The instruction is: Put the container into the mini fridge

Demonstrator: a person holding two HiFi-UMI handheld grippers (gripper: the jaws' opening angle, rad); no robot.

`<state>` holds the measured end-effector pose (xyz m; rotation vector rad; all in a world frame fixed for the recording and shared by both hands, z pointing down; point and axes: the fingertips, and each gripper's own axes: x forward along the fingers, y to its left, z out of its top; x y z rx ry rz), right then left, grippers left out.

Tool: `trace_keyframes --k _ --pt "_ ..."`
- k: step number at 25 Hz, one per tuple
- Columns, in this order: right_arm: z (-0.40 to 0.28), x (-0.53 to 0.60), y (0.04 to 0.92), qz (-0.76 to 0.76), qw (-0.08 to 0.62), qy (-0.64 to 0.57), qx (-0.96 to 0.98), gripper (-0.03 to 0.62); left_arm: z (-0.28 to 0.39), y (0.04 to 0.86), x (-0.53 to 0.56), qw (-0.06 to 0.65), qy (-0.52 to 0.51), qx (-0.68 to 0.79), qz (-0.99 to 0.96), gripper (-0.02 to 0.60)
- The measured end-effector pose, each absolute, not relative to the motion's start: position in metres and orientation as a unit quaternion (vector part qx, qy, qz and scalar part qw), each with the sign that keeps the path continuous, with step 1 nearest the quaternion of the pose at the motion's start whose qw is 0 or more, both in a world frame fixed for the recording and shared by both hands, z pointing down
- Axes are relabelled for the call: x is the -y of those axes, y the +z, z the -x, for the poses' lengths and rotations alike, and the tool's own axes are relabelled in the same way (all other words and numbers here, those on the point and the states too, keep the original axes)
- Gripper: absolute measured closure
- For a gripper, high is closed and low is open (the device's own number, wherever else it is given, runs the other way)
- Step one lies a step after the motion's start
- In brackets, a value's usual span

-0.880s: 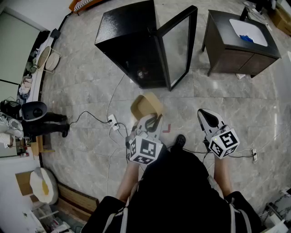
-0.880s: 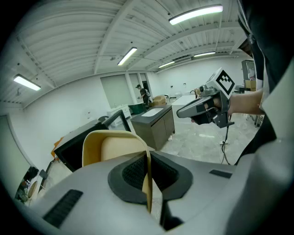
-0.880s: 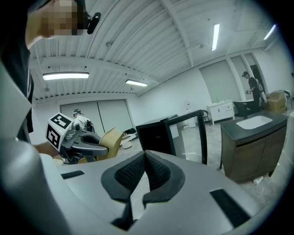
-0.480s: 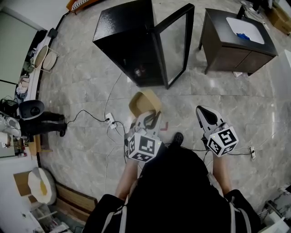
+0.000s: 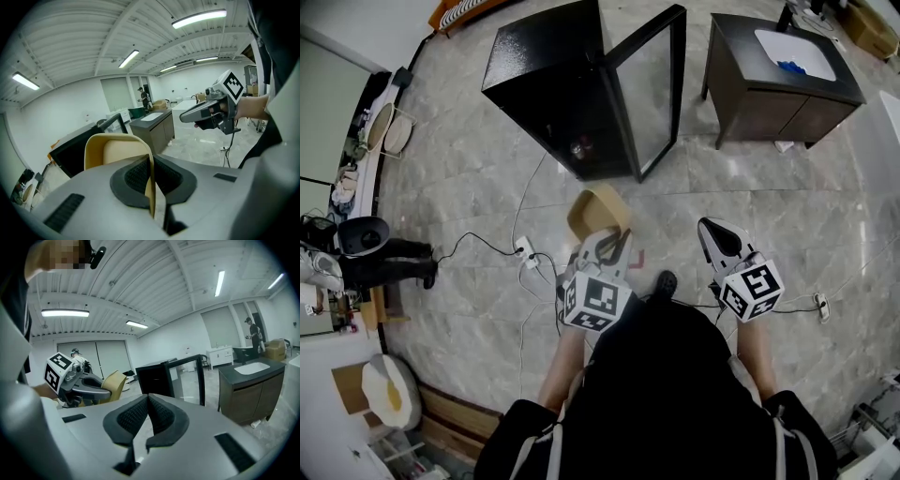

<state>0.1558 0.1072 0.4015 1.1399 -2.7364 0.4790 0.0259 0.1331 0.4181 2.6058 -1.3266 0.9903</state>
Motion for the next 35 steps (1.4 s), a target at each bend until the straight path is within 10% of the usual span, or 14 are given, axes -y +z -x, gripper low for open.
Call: trace_keyframes --k 35 --pt "-0.103 -0.008 0.417 -0.423 0.083 0.204 0.879 0.576 0.022 0.455 -0.023 0.040 0.367 0.351 -0.861 0.545"
